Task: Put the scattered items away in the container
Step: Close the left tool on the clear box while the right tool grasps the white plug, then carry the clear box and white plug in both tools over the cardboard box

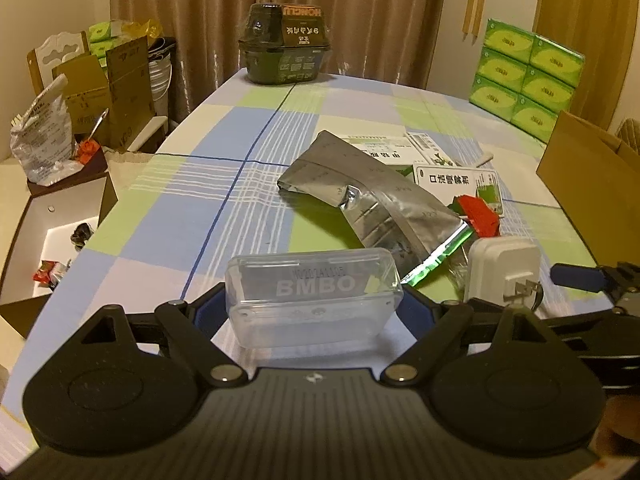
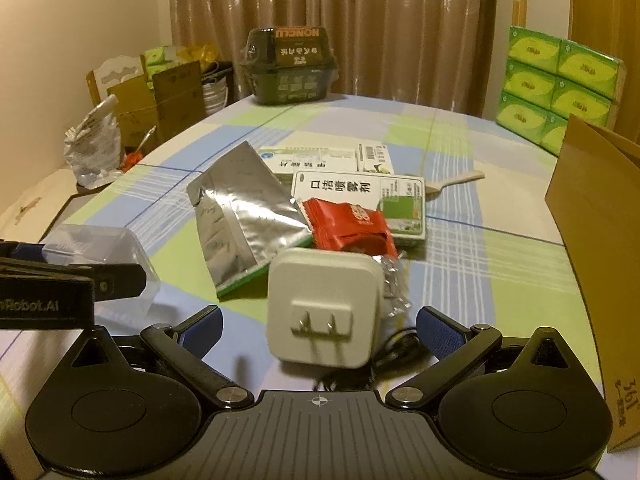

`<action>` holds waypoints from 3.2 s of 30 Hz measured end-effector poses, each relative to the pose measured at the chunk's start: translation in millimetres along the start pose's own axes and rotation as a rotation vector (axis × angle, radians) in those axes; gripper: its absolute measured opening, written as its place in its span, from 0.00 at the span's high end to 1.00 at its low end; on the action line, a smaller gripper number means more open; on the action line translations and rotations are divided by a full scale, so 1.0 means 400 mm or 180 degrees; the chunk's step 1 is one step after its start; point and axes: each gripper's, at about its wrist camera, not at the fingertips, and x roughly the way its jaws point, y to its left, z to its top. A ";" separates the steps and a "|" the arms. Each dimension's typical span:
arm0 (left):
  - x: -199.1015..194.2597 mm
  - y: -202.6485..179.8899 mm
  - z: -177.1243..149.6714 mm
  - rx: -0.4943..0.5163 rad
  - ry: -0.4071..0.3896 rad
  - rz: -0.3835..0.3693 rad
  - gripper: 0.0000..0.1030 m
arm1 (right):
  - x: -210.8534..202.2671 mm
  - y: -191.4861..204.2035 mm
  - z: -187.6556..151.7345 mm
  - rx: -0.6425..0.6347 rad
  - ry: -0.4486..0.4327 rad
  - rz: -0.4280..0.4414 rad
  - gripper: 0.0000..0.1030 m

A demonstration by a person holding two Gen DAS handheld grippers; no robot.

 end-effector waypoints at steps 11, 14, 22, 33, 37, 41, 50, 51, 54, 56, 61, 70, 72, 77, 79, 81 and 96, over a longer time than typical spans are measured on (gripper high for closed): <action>0.003 0.024 0.010 -0.0072 -0.0045 -0.0015 0.17 | 0.040 0.003 0.008 0.0025 0.0060 -0.0168 0.39; -0.001 0.021 0.010 -0.0059 -0.0044 -0.0017 0.17 | 0.028 0.000 0.005 0.0056 0.0047 -0.0149 0.39; -0.036 -0.005 0.006 0.0015 -0.0048 -0.0022 0.17 | -0.045 -0.018 0.004 0.0137 -0.0048 -0.0169 0.39; -0.125 -0.064 0.006 0.0146 -0.0048 -0.0089 0.17 | -0.194 -0.054 0.038 0.0245 -0.0330 -0.0255 0.39; -0.158 -0.091 0.008 0.0176 -0.0069 -0.0157 0.17 | -0.241 -0.068 0.046 0.0284 -0.0432 -0.0292 0.39; -0.189 -0.127 0.014 0.0254 -0.0118 -0.0218 0.17 | -0.290 -0.090 0.053 0.0337 -0.0542 -0.0362 0.39; -0.231 -0.217 0.031 0.0439 -0.0213 -0.0390 0.17 | -0.393 -0.166 0.060 0.0426 -0.0769 -0.0575 0.39; -0.232 -0.228 0.033 0.0460 -0.0218 -0.0414 0.17 | -0.403 -0.176 0.059 0.0441 -0.0787 -0.0605 0.39; -0.238 -0.264 0.040 0.0517 -0.0234 -0.0490 0.17 | -0.431 -0.209 0.055 0.0505 -0.0827 -0.0697 0.39; -0.241 -0.287 0.043 0.0551 -0.0242 -0.0545 0.17 | -0.449 -0.230 0.054 0.0530 -0.0859 -0.0752 0.39; -0.240 -0.352 0.054 0.0619 -0.0263 -0.0693 0.17 | -0.490 -0.292 0.050 0.0564 -0.0916 -0.0907 0.39; -0.227 -0.516 0.093 0.0828 -0.0325 -0.1059 0.17 | -0.548 -0.444 0.031 0.0711 -0.0955 -0.1238 0.39; -0.223 -0.557 0.105 0.0870 -0.0355 -0.1144 0.17 | -0.558 -0.476 0.026 0.0731 -0.0955 -0.1301 0.39; -0.210 -0.655 0.126 0.0943 -0.0422 -0.1352 0.17 | -0.575 -0.551 0.012 0.0789 -0.0937 -0.1421 0.39; -0.200 -0.692 0.133 0.0976 -0.0447 -0.1434 0.17 | -0.573 -0.580 0.009 0.0814 -0.0930 -0.1454 0.39; -0.193 -0.725 0.138 0.1015 -0.0468 -0.1492 0.17 | -0.572 -0.606 0.005 0.0845 -0.0921 -0.1480 0.39; -0.108 -0.887 0.140 0.1453 -0.0500 -0.1788 0.17 | -0.526 -0.726 -0.011 0.1043 -0.0840 -0.1506 0.39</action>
